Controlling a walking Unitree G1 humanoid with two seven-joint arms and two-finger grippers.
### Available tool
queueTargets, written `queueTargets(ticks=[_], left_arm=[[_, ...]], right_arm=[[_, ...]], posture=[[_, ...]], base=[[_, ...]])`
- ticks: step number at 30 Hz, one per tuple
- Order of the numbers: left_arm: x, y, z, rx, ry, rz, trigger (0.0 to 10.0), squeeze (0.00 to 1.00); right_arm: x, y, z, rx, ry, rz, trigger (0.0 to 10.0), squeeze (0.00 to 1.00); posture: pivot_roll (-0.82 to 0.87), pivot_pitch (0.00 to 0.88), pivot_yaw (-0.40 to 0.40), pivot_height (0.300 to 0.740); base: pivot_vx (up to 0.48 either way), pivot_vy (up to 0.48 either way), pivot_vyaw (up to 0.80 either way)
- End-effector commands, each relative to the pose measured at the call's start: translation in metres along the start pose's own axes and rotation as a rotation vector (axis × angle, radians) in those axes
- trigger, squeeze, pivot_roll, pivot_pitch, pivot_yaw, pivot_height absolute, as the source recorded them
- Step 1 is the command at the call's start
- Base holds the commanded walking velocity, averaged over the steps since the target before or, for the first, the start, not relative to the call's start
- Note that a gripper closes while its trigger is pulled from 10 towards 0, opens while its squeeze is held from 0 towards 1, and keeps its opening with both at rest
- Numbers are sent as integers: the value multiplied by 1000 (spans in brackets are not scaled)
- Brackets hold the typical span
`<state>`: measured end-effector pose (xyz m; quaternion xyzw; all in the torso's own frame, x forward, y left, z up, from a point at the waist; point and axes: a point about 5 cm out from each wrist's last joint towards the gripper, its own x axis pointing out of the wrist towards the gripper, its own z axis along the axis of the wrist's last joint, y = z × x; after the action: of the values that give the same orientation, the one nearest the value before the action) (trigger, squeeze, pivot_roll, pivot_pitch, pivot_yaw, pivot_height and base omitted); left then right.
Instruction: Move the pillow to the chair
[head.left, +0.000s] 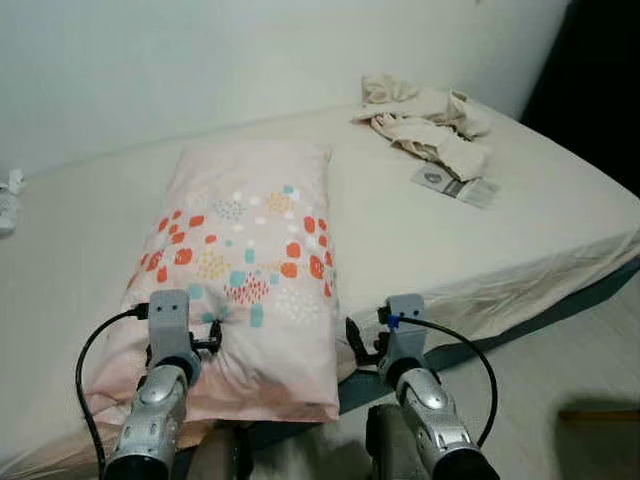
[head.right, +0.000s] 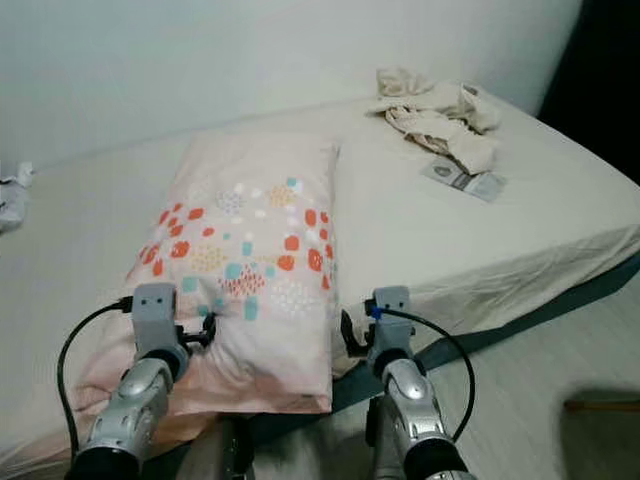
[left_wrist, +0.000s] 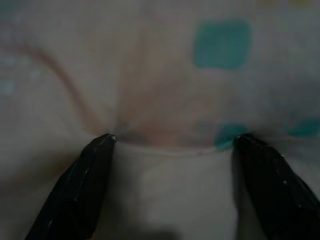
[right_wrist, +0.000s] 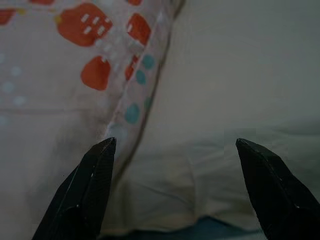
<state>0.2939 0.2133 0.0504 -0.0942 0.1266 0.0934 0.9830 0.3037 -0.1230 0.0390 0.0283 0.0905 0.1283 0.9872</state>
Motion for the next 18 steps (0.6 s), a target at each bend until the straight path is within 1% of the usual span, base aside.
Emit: queueTargets(ticks=[1,2,3,4,5,7,8,9,10,11,12,14,15,18], left_arm=[[1,33,13,-141,-31,107,10000,0],[2,37,15,-164,-38,123,10000,0],[3,50,19,-167,-32,161,10000,0],[3,50,19,-167,-32,161,10000,0],[4,63,22,-143,-9,191,10000,0],[4,81,27,-118,11,232,10000,0],[4,81,27,-118,11,232,10000,0],[2,89,28,-119,24,249,10000,0],[0,98,26,-122,38,276,10000,616],[-3,107,24,-150,53,302,10000,1000],[-5,114,22,-184,72,327,10000,1000],[-9,124,18,-230,89,360,10000,1000],[-9,124,18,-230,89,360,10000,1000],[-16,135,12,-265,116,392,10000,1000]], right_arm=[[1,7,3,-2,-10,39,10000,0],[2,7,3,-3,-12,41,10000,0],[2,7,5,-2,-16,40,10000,0],[2,7,5,-2,-16,40,10000,0],[2,6,6,3,-20,35,10000,0],[3,4,7,14,-25,28,10000,0],[3,4,7,14,-25,28,10000,0],[3,3,8,18,-24,25,10000,0],[3,2,7,20,-21,23,10000,0],[3,1,7,22,-19,20,10000,0],[3,0,7,23,-18,18,10000,0],[3,-2,8,26,-17,12,10000,0],[3,-2,8,26,-17,12,10000,0],[3,-4,9,34,-20,-1,10000,0]], posture=[[-64,124,21,590],[-64,124,21,590],[-66,127,21,590],[-66,127,21,590],[-64,129,18,590],[-62,130,18,590],[-62,130,18,590],[-59,133,18,590],[-58,135,19,590],[-58,135,19,590],[-58,135,19,590],[-58,136,24,590],[-58,136,24,590],[-56,135,22,590]], base=[[0,0,0],[0,0,0],[0,0,0],[0,0,0],[0,0,0],[0,0,0],[0,0,0],[0,0,0],[0,0,0],[0,0,0],[0,0,0],[0,0,0],[0,0,0],[0,0,0]])
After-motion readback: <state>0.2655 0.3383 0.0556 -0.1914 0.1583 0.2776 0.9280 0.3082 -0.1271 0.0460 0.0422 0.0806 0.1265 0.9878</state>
